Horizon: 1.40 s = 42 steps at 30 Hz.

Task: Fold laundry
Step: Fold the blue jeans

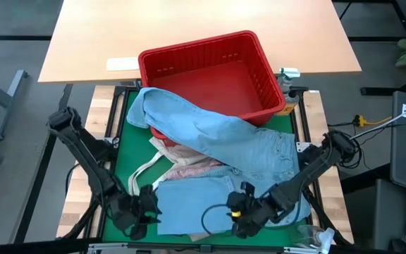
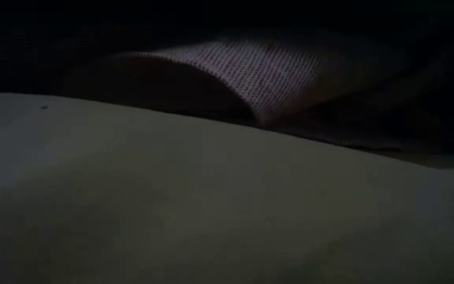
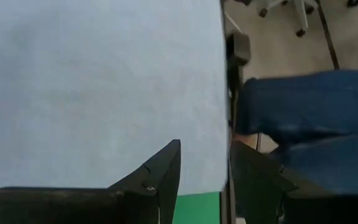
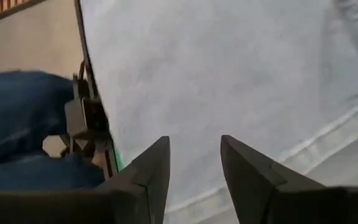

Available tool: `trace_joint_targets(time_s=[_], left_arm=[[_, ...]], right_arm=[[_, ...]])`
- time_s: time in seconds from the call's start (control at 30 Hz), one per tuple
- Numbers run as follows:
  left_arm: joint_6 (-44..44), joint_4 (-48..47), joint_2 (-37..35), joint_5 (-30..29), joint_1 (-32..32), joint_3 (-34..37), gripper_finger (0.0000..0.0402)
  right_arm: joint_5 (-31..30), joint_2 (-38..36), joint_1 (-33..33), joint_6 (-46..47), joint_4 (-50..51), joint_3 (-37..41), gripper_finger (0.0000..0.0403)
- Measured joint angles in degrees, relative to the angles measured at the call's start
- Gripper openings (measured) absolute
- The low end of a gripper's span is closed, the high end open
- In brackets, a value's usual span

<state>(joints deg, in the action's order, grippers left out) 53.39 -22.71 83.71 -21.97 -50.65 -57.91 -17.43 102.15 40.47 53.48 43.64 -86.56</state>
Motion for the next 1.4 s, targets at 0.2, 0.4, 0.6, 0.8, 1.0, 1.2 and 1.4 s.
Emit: trace_joint_targets(time_s=[0.2, 0.4, 0.6, 0.8, 1.0, 1.2, 1.4], left_arm=[[0.0, 6.8, 10.23, 0.04, -2.51, 0.11, 0.0133], [0.06, 10.06, 18.69, 0.17, -3.11, 0.11, 0.0133], [0.02, 10.09, 22.56, 0.15, -2.94, 0.11, 0.0133], [0.02, 10.09, 23.05, 0.23, -3.0, 0.09, 0.0133], [0.02, 10.14, 23.07, 0.11, -2.98, 0.09, 0.0133], [0.02, 10.15, 23.07, 0.11, -2.96, 0.09, 0.0133], [0.02, 10.15, 23.1, 0.11, -2.96, 0.09, 0.0133]], right_arm=[[-1.01, 3.89, 1.64, 0.02, -0.47, 0.0, 0.0143], [2.76, 8.71, 1.5, 0.01, -0.41, 0.0, 0.0143], [5.61, 10.74, 1.51, 0.04, -0.21, 0.0, 0.0143], [6.03, 10.6, 1.51, 0.08, -0.18, -0.02, 0.0143], [6.25, 10.55, 1.51, 0.17, -0.18, -0.04, 0.0143], [6.26, 10.53, 1.51, 0.11, -0.2, -0.04, 0.0143], [6.26, 10.51, 1.51, 0.08, -0.22, -0.04, 0.0143]])
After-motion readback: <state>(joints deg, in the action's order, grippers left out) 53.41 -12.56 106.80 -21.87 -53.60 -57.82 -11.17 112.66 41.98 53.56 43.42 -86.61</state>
